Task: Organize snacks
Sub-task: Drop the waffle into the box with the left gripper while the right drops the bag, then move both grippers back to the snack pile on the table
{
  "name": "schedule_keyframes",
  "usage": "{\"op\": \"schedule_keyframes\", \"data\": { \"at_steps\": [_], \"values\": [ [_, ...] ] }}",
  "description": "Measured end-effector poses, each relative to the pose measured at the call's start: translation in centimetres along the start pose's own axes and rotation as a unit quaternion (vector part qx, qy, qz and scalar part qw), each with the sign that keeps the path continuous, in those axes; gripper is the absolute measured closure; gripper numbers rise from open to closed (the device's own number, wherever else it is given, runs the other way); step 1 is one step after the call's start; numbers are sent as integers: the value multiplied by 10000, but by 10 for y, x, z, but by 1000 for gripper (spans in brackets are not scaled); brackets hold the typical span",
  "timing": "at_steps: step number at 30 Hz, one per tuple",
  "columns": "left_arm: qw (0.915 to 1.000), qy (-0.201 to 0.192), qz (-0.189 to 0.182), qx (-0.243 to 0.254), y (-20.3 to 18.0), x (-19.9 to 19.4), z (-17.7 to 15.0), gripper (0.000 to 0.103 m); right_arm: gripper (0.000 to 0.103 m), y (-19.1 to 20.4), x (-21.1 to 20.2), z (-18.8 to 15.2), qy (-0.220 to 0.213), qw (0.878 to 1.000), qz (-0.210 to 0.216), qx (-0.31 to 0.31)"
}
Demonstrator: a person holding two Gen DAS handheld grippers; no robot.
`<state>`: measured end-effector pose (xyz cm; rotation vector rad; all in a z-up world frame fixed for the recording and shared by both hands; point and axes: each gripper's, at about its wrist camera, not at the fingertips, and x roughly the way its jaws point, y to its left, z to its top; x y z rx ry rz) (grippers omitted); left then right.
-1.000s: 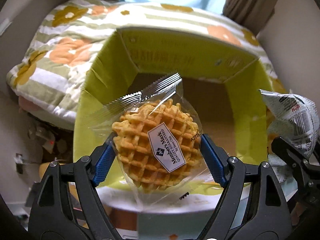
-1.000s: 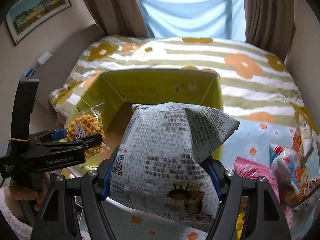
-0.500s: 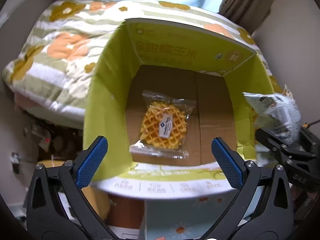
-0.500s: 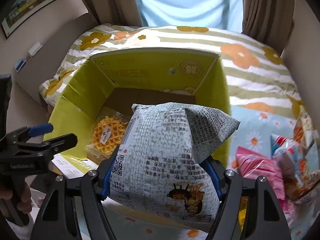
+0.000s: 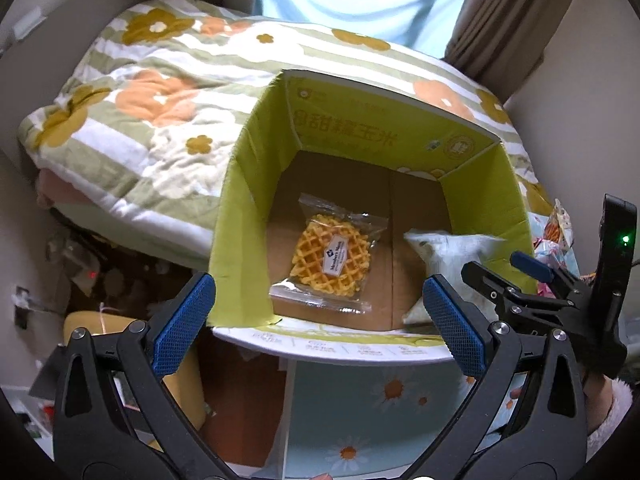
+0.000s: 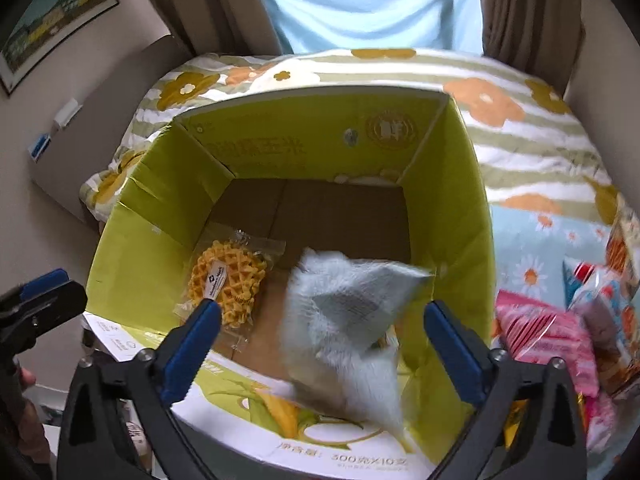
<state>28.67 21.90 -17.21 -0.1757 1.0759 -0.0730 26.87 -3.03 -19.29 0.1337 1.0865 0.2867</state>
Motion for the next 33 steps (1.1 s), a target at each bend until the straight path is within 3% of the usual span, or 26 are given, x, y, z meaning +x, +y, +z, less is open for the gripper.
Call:
{"op": "schedule_keyframes", "data": {
  "at_steps": [9, 13, 20, 25, 33],
  "values": [
    [9999, 13, -33, -104, -1, -6, -15, 0, 2, 8, -12, -14, 41, 9995, -32, -318],
    [9999, -136, 67, 31, -6, -12, -18, 0, 2, 9, -23, -14, 1, 9994, -2, -359],
    [9991, -168, -120, 377, -22, -12, -18, 0, 2, 2, -47, -19, -241, 9993, -178, -242],
    [9964, -208, -396, 718, -54, -12, -16, 0, 2, -18, -75, -30, -508, 9980, -379, 23],
    [9832, -345, -910, 1545, -146, -21, -23, 0, 2, -79, -136, -52, -1082, 9881, -925, 580]
  ]
}}
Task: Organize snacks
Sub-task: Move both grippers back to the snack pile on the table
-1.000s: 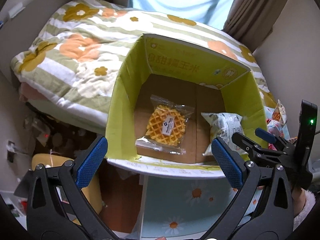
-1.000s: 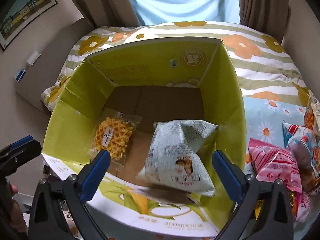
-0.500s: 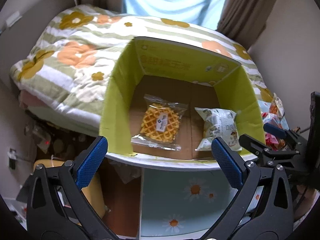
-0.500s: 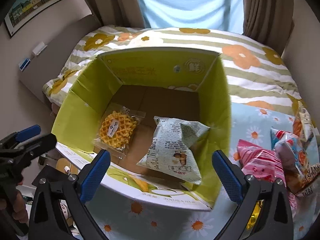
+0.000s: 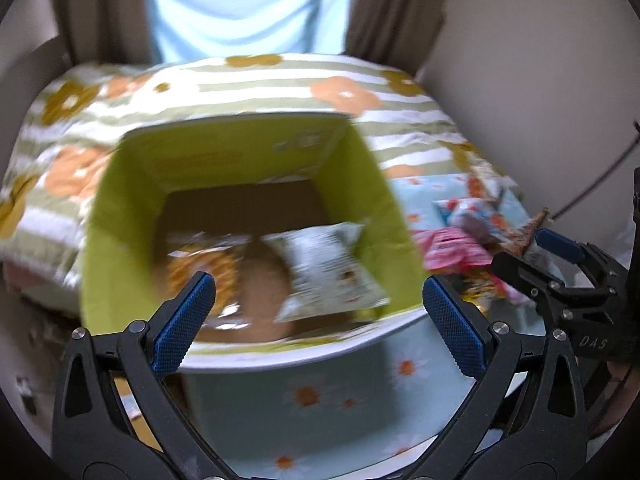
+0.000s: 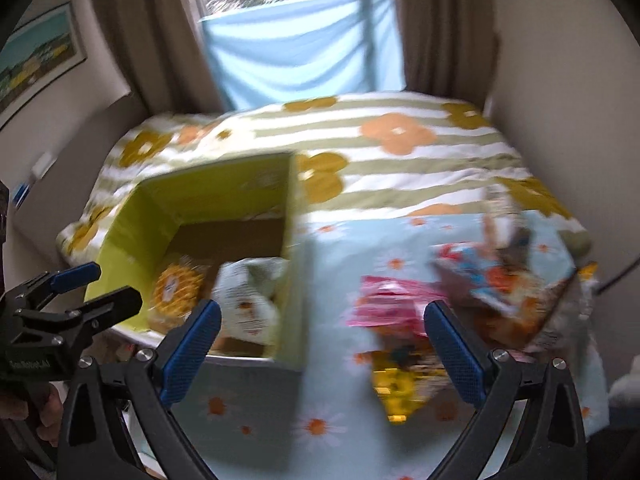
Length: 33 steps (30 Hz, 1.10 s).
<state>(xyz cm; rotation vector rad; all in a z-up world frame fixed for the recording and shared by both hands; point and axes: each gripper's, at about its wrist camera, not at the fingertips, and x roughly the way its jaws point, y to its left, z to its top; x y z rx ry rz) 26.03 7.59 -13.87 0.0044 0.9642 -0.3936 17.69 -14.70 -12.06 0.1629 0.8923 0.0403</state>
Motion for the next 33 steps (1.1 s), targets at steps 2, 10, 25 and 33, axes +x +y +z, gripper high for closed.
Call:
{"op": "schedule_keyframes", "data": {
  "at_steps": [2, 10, 25, 33],
  "values": [
    [9999, -25, -109, 132, -25, 3, 3, 0, 2, -25, -15, -1, -164, 9996, -168, 138],
    [9987, 62, -339, 388, -134, 25, 7, 0, 2, -126, -48, -8, -294, 9977, -463, 400],
    [9955, 765, 519, 225, -225, 121, 1, 0, 2, -264, -12, -35, 338, 9981, -110, 500],
    [9859, 1269, 948, 538, -221, 177, 13, 0, 2, -284, 22, -46, 586, 9953, 40, 775]
  ]
}}
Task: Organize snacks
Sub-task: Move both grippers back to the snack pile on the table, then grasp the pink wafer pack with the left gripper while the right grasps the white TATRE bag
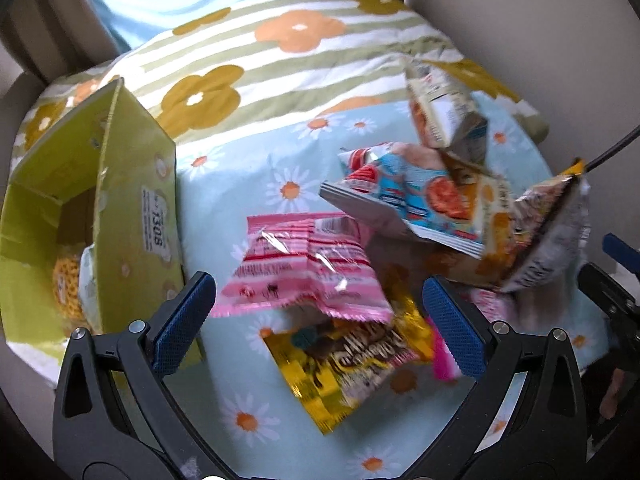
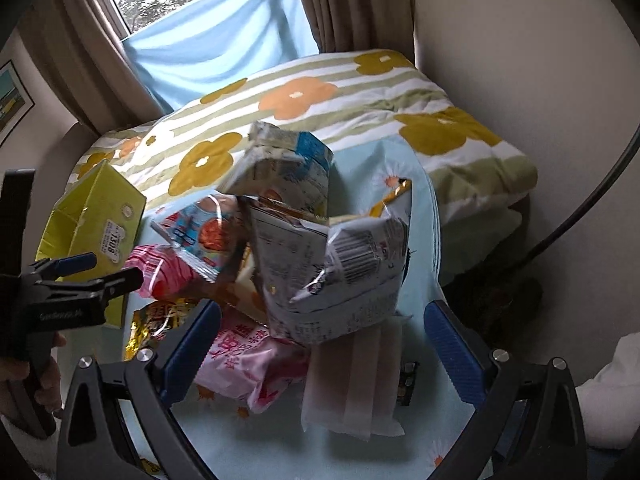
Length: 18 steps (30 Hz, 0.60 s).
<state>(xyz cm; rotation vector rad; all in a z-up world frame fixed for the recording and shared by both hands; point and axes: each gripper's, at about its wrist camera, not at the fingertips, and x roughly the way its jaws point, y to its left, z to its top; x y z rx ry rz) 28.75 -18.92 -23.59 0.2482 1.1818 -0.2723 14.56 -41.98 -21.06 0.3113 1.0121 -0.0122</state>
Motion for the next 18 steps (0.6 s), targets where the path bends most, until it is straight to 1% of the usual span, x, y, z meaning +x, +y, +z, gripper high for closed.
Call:
{"op": "schedule_keyframes", "data": {
  "at_steps": [3, 9, 13, 17, 18],
  "values": [
    [9999, 160, 41, 29, 4, 18, 6, 0, 2, -2, 9, 0, -17, 9998, 146, 141],
    [9984, 554, 1, 145, 9, 54, 14, 0, 2, -1, 29, 4, 20, 9993, 86, 374],
    [9970, 739, -175, 134, 12, 70, 16, 0, 2, 0, 42, 9, 50, 9985, 5, 553],
    [9948, 898, -490, -1, 20, 82, 19, 1, 2, 1, 47, 13, 12, 9979, -96, 634],
    [9940, 935, -570, -43, 22, 84, 19, 2, 2, 1, 48, 14, 1, 9978, -119, 652]
  ]
}}
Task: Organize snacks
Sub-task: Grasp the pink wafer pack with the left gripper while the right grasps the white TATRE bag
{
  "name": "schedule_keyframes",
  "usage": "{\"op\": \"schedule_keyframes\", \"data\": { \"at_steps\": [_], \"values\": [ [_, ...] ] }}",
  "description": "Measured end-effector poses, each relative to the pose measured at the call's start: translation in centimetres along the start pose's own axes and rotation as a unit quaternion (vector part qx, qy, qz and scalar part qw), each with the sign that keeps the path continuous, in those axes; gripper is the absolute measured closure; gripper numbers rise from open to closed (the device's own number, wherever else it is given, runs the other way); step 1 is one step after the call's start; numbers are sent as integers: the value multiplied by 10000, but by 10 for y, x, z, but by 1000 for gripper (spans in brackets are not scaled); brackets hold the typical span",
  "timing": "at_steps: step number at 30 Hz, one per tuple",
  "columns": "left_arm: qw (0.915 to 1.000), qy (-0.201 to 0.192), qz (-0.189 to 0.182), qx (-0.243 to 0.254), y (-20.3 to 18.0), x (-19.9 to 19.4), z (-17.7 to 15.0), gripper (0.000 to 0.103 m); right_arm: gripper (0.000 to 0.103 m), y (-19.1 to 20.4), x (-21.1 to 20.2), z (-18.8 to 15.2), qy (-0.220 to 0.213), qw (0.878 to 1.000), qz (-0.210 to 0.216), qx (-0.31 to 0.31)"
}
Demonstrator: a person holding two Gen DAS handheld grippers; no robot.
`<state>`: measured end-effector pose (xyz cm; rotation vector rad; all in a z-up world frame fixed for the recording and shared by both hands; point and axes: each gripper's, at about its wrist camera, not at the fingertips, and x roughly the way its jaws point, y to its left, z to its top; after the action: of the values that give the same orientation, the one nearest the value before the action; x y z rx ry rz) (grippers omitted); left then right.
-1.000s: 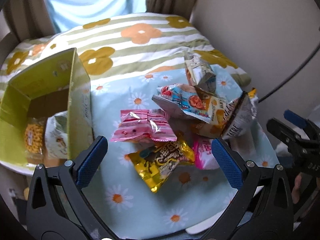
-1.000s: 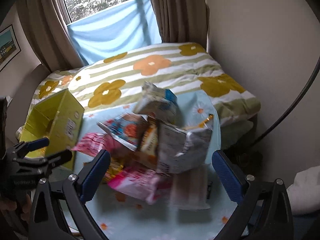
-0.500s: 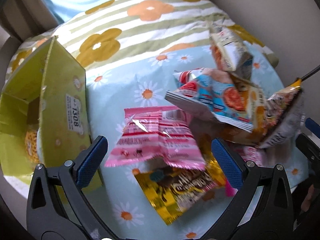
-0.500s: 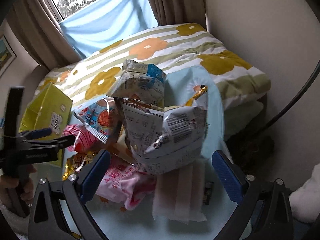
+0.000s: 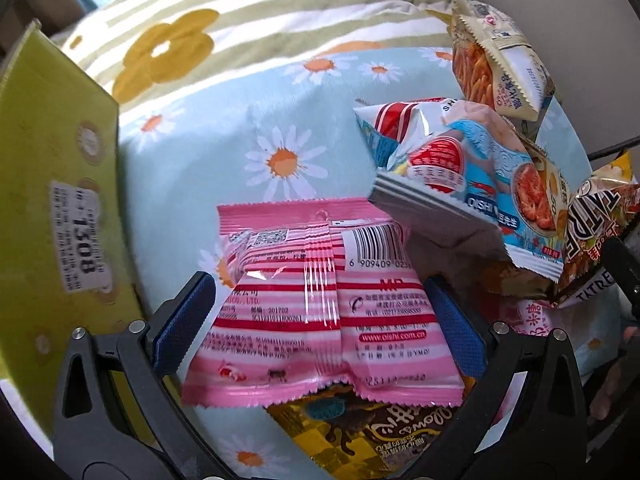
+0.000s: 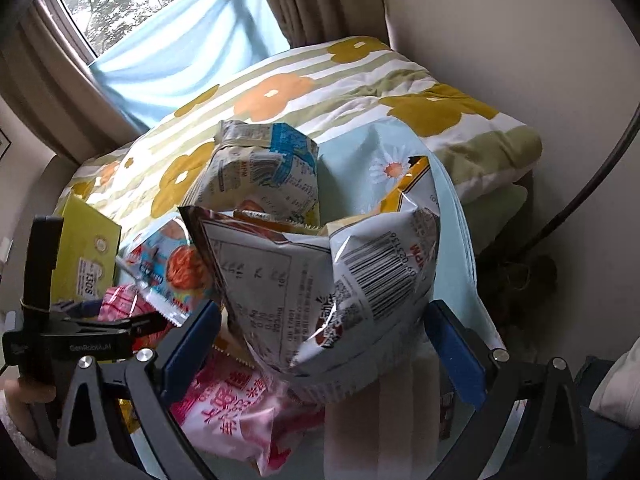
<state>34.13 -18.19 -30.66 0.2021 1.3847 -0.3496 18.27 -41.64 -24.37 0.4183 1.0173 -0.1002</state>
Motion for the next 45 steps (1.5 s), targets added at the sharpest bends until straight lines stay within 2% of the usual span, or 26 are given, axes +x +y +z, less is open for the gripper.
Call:
{"op": "schedule_keyframes", "data": {
  "at_steps": [6, 9, 22, 25, 27, 31, 45],
  "values": [
    [9997, 73, -217, -20, 5, 3, 1, 17, 2, -4, 3, 3, -49, 9999, -104, 125],
    [9995, 59, -300, -74, 8, 0, 0, 20, 2, -5, 6, 4, -43, 9997, -170, 156],
    [9995, -79, -244, -189, 11, -21, -15, 22, 3, -10, 14, 9, 38, 9995, -310, 81],
    [9994, -176, -202, -224, 10, -28, -18, 22, 14, -12, 15, 8, 54, 9995, -318, 60],
    [9993, -235, -159, -240, 9, -33, -21, 22, 26, -13, 14, 8, 68, 9994, -338, 30],
    [9988, -364, -111, -321, 8, -43, -28, 22, 37, -16, 11, 7, 66, 9997, -246, 15],
    [9937, -883, -2, -690, 2, -95, -58, 22, 39, -2, -37, 4, -370, 9974, -46, -609]
  ]
}}
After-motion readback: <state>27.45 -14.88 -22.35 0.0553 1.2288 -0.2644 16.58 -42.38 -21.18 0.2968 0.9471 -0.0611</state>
